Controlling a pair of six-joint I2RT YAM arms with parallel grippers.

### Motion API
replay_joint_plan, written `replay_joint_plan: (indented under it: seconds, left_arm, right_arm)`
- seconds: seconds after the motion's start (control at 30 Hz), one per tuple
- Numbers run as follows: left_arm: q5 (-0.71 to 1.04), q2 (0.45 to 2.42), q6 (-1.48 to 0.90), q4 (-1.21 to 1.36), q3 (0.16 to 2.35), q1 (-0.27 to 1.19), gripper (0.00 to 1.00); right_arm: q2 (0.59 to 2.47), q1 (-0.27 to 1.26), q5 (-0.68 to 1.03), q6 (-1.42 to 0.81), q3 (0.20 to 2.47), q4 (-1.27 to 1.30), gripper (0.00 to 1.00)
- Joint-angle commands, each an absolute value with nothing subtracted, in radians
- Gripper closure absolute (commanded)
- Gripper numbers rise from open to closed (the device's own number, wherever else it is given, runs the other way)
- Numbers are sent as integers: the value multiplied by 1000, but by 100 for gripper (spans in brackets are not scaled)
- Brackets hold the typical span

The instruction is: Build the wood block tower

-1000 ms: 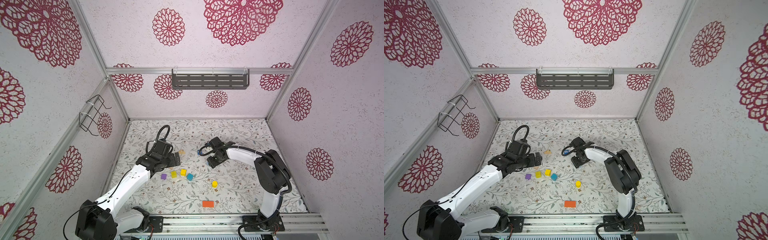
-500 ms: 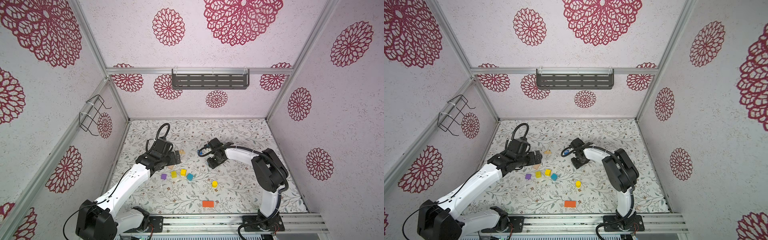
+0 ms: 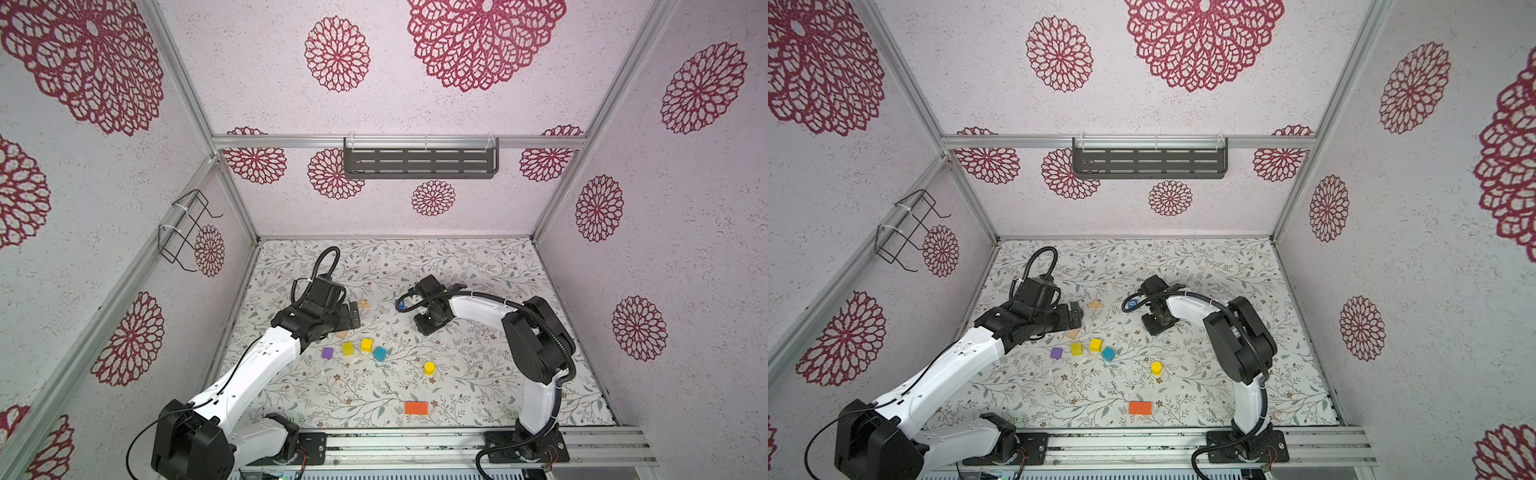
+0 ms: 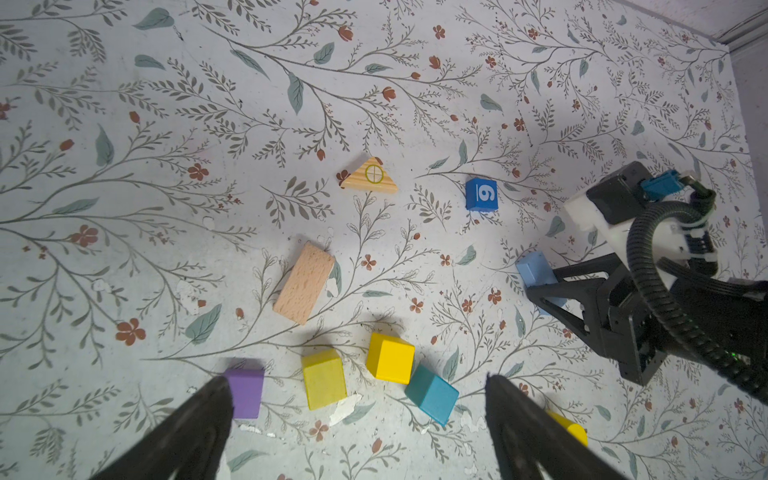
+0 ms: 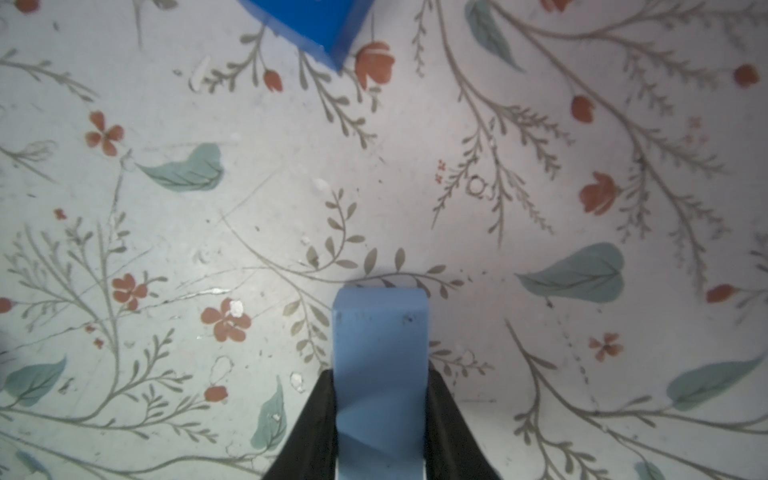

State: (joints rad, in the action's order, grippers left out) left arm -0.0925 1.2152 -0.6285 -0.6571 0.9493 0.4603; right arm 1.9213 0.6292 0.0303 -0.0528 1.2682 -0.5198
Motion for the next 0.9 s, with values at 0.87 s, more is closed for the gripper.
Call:
replay_joint_plan:
  seconds: [0.87]
  left_arm:
    - [-157,1319,-612,-789,1105,467,3]
  right_arm:
    - [1696,499,-86,-406,1212,-589,92]
